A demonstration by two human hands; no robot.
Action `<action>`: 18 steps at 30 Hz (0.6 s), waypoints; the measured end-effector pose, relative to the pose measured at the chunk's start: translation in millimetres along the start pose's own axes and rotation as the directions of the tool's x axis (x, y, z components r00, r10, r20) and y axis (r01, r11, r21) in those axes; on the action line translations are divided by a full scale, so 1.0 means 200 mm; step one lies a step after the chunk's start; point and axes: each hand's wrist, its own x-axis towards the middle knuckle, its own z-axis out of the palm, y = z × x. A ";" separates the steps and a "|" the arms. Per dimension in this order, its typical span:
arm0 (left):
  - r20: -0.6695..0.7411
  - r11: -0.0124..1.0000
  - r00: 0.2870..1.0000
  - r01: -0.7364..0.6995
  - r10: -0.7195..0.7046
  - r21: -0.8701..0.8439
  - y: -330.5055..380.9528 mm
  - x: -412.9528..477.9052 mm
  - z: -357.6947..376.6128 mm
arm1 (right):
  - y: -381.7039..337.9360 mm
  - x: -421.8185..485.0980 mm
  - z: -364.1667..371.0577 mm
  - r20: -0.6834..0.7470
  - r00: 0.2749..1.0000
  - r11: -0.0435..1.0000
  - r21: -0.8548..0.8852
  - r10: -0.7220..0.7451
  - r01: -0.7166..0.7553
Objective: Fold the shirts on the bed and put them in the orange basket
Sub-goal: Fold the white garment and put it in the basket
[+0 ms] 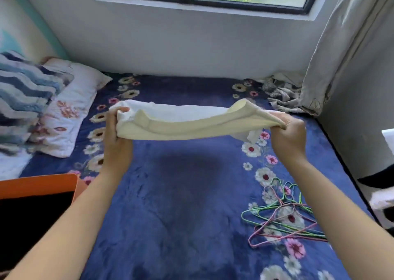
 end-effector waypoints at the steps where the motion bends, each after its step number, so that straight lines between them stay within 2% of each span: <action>1: 0.029 0.998 0.999 0.024 -0.026 0.056 -0.07 -0.10 -0.03 | 0.08 -0.07 0.03 0.021 1.000 0.997 -0.074 0.017 -0.016; 3: 0.056 0.979 0.991 0.112 -0.123 0.169 -0.20 -0.32 -0.11 | 0.25 -0.22 0.10 0.086 0.995 0.971 -0.238 0.047 -0.026; 5: 0.074 0.921 0.957 0.247 -0.281 0.303 -0.34 -0.55 -0.18 | 0.45 -0.40 0.17 0.226 0.966 0.930 -0.365 0.124 -0.035; 8: 0.099 0.746 0.857 0.377 -0.506 0.548 -0.62 -0.85 -0.30 | 0.73 -0.66 0.28 0.439 0.832 0.837 -0.545 0.338 -0.052; 11: 0.179 0.550 0.687 0.369 -0.705 0.749 -0.85 -1.12 -0.43 | 0.90 -0.91 0.33 0.520 0.700 0.695 -0.717 0.490 0.045; 12: 0.204 0.502 0.627 0.345 -0.752 0.793 -0.92 -1.21 -0.47 | 0.95 -0.99 0.36 0.536 0.677 0.639 -0.759 0.504 0.124; 14: 0.235 0.447 0.551 0.288 -0.801 0.847 -0.99 -1.33 -0.51 | 1.04 -1.11 0.37 0.562 0.617 0.532 -0.806 0.551 0.259; 16: 0.215 0.384 0.499 0.265 -0.840 0.885 -0.99 -1.42 -0.52 | 1.08 -1.24 0.37 0.605 0.581 0.487 -0.792 0.544 0.368; 18: 0.184 0.293 0.432 0.199 -0.883 0.935 -1.03 -1.52 -0.52 | 1.16 -1.35 0.36 0.616 0.559 0.480 -0.786 0.555 0.388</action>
